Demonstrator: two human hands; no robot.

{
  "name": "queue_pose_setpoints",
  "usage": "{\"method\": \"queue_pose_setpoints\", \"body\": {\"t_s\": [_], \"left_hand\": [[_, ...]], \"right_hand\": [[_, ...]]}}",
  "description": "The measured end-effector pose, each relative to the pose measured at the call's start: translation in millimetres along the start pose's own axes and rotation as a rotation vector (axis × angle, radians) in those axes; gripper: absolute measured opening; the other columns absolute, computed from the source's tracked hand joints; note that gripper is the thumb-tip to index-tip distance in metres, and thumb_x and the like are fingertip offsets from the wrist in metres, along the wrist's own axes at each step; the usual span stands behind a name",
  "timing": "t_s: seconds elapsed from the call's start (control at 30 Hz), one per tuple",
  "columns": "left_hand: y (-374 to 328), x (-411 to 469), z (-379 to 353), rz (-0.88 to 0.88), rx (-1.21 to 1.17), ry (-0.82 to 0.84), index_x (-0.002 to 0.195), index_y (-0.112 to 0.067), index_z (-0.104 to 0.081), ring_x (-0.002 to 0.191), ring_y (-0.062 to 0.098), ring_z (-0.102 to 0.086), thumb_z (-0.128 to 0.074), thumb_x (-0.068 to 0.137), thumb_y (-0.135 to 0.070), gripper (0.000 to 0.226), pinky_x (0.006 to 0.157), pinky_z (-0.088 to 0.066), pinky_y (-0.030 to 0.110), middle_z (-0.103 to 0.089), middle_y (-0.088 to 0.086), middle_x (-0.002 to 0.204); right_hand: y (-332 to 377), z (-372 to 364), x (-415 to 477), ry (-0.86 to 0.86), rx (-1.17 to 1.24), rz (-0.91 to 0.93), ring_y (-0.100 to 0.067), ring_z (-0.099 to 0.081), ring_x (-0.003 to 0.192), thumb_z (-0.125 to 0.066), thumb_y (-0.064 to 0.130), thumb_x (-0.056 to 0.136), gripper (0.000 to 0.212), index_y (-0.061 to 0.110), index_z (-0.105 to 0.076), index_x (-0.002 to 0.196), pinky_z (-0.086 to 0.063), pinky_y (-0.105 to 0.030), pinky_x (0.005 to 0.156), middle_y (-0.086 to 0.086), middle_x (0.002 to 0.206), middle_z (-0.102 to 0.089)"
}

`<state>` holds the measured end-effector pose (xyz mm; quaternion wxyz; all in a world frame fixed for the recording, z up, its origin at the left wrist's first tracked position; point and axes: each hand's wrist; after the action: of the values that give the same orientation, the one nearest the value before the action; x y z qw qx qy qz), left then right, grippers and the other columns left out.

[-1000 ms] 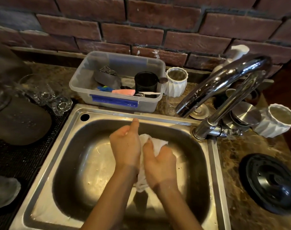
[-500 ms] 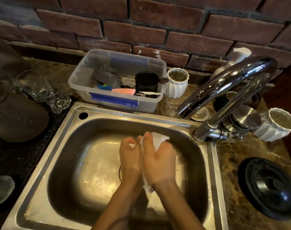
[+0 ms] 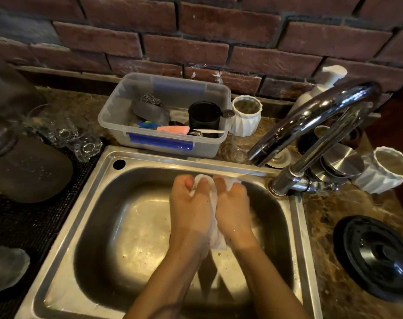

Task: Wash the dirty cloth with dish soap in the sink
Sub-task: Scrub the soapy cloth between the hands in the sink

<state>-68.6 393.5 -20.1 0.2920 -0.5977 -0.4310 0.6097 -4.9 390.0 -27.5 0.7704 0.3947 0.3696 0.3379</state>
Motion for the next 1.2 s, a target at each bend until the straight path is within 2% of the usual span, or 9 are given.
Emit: {"method": "queue_pose_setpoints", "body": {"t_s": [0.13, 0.23, 0.3, 0.43, 0.63, 0.8, 0.9, 1.07, 1.2], "left_hand": [[-5.4, 18.0, 8.5, -0.147, 0.102, -0.07, 0.097, -0.017, -0.053, 0.083, 0.017, -0.059, -0.054, 0.102, -0.019, 0.006, 0.069, -0.048, 0.028, -0.059, 0.005, 0.091], [10.0, 14.7, 11.1, -0.089, 0.118, -0.005, 0.099, -0.015, -0.055, 0.092, 0.032, -0.068, -0.057, 0.099, -0.024, 0.009, 0.078, -0.059, 0.045, -0.067, 0.014, 0.096], [8.8, 5.6, 9.2, -0.084, 0.108, 0.01, 0.099, -0.021, -0.057, 0.089, 0.025, -0.07, -0.056, 0.101, -0.027, 0.006, 0.073, -0.061, 0.04, -0.07, 0.008, 0.096], [-8.4, 12.7, 8.7, -0.154, 0.092, -0.058, 0.1, -0.019, -0.056, 0.082, 0.012, -0.06, -0.053, 0.103, -0.021, 0.004, 0.071, -0.05, 0.025, -0.061, 0.003, 0.093], [10.4, 0.8, 11.3, -0.113, 0.124, 0.024, 0.094, -0.023, -0.055, 0.085, 0.02, -0.066, -0.054, 0.099, -0.033, 0.012, 0.074, -0.058, 0.038, -0.067, 0.004, 0.091], [-5.7, 15.9, 13.8, -0.239, 0.172, -0.106, 0.1, -0.017, -0.054, 0.081, 0.01, -0.058, -0.053, 0.103, -0.019, 0.003, 0.065, -0.043, 0.022, -0.059, 0.002, 0.091], [6.4, 13.1, 11.4, -0.207, 0.192, -0.011, 0.097, -0.015, -0.051, 0.079, 0.017, -0.058, -0.054, 0.102, -0.021, 0.009, 0.066, -0.048, 0.026, -0.059, 0.005, 0.087], [-11.2, 4.4, 4.5, -0.228, 0.125, -0.043, 0.085, -0.032, -0.048, 0.081, 0.013, -0.06, -0.054, 0.102, -0.027, 0.019, 0.073, -0.055, 0.03, -0.06, -0.002, 0.088], [-16.0, 17.2, 8.7, -0.324, 0.22, -0.09, 0.09, -0.019, -0.047, 0.076, 0.012, -0.054, -0.053, 0.103, -0.018, 0.014, 0.065, -0.047, 0.017, -0.055, 0.001, 0.084]], "right_hand": [[-0.4, -5.3, -40.2, 0.07, 0.13, -0.116, -0.02, -0.072, 0.089, -0.05, 0.043, 0.103, 0.035, 0.016, -0.07, 0.094, -0.059, -0.037, 0.084, -0.003, 0.091, -0.075], [11.8, 2.2, -39.0, 0.015, 0.191, -0.018, -0.016, -0.072, 0.08, -0.054, 0.041, 0.101, 0.036, 0.011, -0.07, 0.088, -0.062, -0.036, 0.076, -0.006, 0.084, -0.074], [9.9, 2.8, -17.4, -0.016, 0.112, 0.006, -0.018, -0.07, 0.073, -0.053, 0.041, 0.102, 0.044, 0.008, -0.067, 0.075, -0.059, -0.039, 0.071, -0.007, 0.074, -0.072], [-2.1, -9.1, -33.0, 0.079, 0.042, -0.113, -0.02, -0.072, 0.083, -0.044, 0.05, 0.102, 0.044, 0.018, -0.07, 0.086, -0.06, -0.046, 0.082, -0.002, 0.082, -0.074], [13.2, 7.0, -19.8, -0.021, 0.112, -0.007, -0.018, -0.068, 0.081, -0.053, 0.041, 0.102, 0.039, 0.017, -0.061, 0.073, -0.055, -0.032, 0.075, -0.008, 0.084, -0.072], [-3.2, -7.4, -38.7, 0.13, -0.002, -0.102, -0.019, -0.071, 0.092, -0.044, 0.053, 0.102, 0.044, 0.018, -0.071, 0.101, -0.058, -0.036, 0.084, -0.001, 0.096, -0.075], [4.5, 2.4, -35.9, 0.026, 0.145, -0.029, -0.009, -0.072, 0.075, -0.053, 0.047, 0.1, 0.042, 0.013, -0.07, 0.084, -0.059, -0.025, 0.07, -0.001, 0.079, -0.075], [14.3, 1.7, -16.9, 0.083, 0.079, -0.04, -0.024, -0.067, 0.086, -0.054, 0.035, 0.102, 0.035, 0.016, -0.064, 0.075, -0.055, -0.042, 0.084, 0.0, 0.081, -0.069], [16.1, 1.6, -41.3, 0.046, 0.255, -0.051, -0.015, -0.073, 0.074, -0.051, 0.042, 0.103, 0.038, 0.017, -0.066, 0.079, -0.06, -0.038, 0.071, -0.004, 0.075, -0.074]]}}
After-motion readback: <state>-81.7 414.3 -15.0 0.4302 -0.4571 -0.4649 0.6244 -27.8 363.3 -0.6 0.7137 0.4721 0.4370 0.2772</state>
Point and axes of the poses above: each hand's wrist, its own x-axis towards the middle knuckle, its own z-axis out of the back of the hand, y = z × x
